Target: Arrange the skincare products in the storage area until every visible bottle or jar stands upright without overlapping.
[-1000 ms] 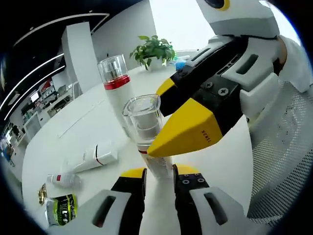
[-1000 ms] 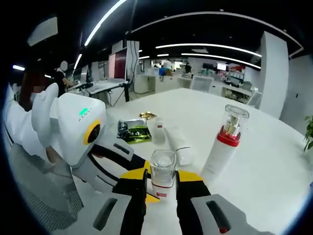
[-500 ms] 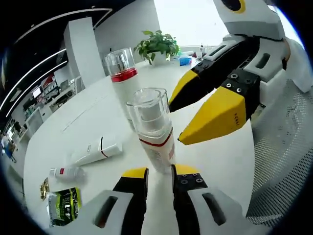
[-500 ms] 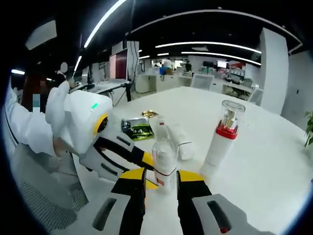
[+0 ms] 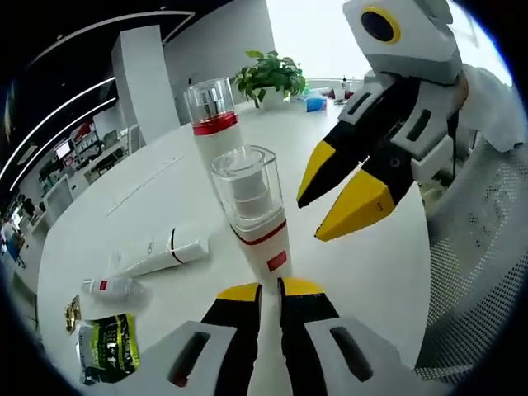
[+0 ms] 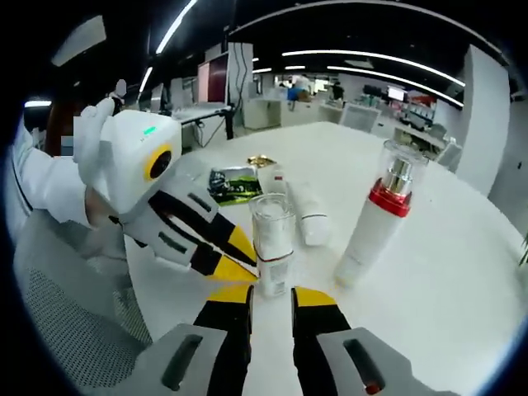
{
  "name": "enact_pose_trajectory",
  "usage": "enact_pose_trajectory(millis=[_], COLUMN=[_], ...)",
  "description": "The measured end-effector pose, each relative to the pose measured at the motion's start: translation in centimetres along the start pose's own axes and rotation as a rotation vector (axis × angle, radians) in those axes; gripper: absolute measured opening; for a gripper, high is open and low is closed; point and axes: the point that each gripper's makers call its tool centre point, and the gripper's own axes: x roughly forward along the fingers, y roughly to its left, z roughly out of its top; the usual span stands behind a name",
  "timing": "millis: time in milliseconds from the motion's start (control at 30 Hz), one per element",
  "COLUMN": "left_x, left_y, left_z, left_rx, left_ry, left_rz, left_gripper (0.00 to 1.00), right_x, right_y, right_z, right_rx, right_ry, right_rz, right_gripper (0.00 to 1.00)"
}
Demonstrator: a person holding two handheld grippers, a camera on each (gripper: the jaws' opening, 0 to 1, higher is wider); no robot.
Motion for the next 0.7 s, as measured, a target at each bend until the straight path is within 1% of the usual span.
enact_pose_trajectory(millis=[67, 167, 333, 500, 600, 700], left_x=[0.2, 0.6, 1.0, 1.2, 1.5, 1.8], left_y=[-0.1, -0.2, 0.0, 0.3, 0.2, 0.1], left_z=[-0.1, -0.2, 0.0, 0.1, 0.2, 0.4], left_rx=[0.006, 0.034, 0.056, 0.073, 0.080, 0.096], left_ry=[0.005, 0.012, 0.009, 0.017, 0.019, 0.021], left_rz=[-0.006, -0.020, -0.020, -0.023, -0.029, -0.030], left_gripper=[0.05, 0.07, 0.07, 0.12, 0.11, 0.11], right_x=[0.5, 1.1, 1.6, 2.1, 2.2, 2.2], right_y=[0.1, 0.0, -0.7, -0.8, -0.9, -1.3], right_z=[-0.1, 0.1, 0.0, -0.4, -0.6, -0.4], right_rx=[-0.024, -0.015, -0.039, -0.026, -0.028, -0.013], right_ry=[0.013, 0.020, 0.031, 0.031, 0.037, 0.020], right_rz=[0.014, 0.044, 0.037, 0.046, 0.047, 0.044], right_gripper=[0.09, 0.09, 0.08, 0.08, 0.07, 0.07])
